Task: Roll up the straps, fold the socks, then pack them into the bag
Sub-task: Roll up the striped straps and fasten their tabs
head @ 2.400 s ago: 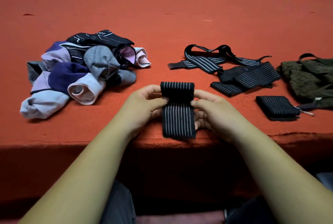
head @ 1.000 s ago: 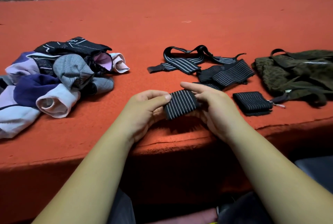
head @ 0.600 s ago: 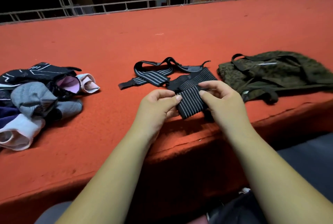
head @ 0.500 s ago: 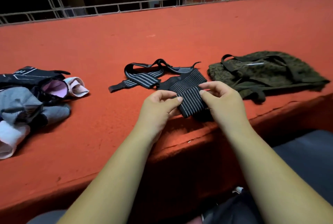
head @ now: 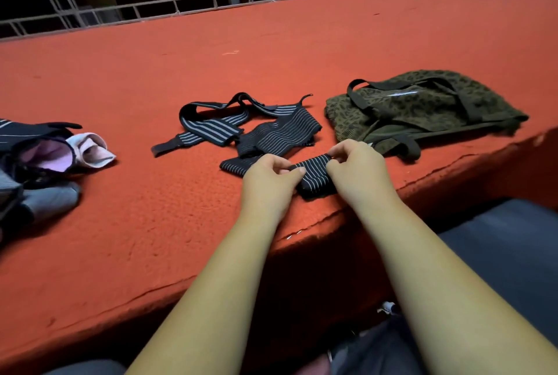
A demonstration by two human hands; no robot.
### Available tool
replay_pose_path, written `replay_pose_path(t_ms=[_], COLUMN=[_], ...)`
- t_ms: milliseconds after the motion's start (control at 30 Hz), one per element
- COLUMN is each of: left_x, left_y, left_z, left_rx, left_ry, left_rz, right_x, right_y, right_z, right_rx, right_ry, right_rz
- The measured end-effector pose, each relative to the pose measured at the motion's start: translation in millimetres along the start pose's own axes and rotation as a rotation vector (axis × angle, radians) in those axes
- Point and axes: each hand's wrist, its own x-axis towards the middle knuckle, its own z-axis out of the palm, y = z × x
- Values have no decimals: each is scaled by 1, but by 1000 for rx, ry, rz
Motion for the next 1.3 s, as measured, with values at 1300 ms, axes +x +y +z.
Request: replay_pose_path(t_ms=[1300], left_x=[-62], left_y=[26], left_z=[-172], left_rx=[180], left_ry=[147], left_rz=[568], right_x=[-50], right_y=[-88], right_z=[62], right_rx=[-115], right_ry=[90], right_rz=[-458])
